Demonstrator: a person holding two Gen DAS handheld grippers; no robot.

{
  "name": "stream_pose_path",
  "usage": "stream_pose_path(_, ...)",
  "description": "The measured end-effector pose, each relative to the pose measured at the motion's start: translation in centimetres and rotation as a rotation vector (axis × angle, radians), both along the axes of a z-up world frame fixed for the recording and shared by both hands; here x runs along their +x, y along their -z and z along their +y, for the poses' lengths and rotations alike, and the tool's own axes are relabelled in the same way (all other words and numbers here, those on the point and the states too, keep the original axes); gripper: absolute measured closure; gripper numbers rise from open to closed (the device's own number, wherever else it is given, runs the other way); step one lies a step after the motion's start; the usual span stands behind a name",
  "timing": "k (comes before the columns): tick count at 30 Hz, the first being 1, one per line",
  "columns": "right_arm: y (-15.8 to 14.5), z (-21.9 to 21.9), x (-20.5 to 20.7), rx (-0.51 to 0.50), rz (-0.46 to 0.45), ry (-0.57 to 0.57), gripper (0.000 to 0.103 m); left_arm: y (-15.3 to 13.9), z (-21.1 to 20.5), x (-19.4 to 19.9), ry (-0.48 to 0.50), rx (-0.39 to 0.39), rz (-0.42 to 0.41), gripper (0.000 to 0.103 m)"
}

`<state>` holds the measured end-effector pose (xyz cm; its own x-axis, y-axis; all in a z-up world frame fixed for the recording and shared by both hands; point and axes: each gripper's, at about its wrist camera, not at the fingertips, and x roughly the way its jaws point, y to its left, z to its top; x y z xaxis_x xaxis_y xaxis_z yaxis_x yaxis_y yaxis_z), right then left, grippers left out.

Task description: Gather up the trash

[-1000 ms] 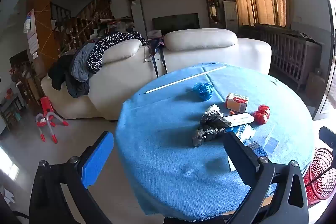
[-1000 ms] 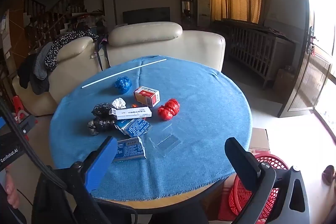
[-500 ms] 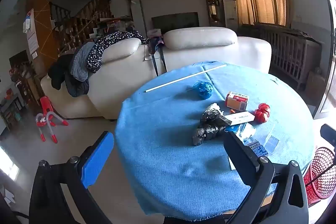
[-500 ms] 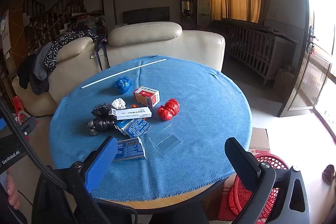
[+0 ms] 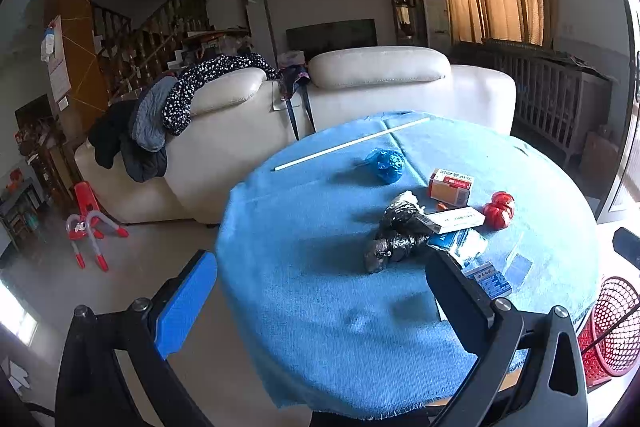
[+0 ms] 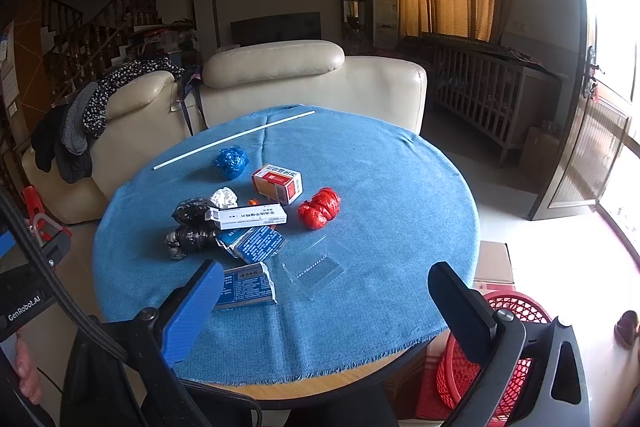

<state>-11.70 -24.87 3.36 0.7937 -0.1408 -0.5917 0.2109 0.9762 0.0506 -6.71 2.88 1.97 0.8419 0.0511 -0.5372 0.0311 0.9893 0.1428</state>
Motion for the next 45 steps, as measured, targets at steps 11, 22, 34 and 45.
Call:
stream_pose_path(11,1.1,-2.6,2.9,0.052,0.030,0.020,0.000,2.5,-0.3,3.4,0.096,-0.046,0.095,0.000)
stream_pose_path(22,9.1,-8.8,13.9,0.479,0.270,-0.013,0.021,8.9,-2.3,9.0,0.388,-0.167,0.314,0.000)
stream_pose_path(34,13.1,-7.5,17.7,0.621,0.469,0.098,0.023,11.5,-8.5,10.6,0.886,0.005,0.347,0.000)
stream_pose_path(45,14.8,-3.9,22.5,0.429,0.552,0.081,0.041,13.9,-11.3,12.8,1.022,-0.013,0.456,0.000)
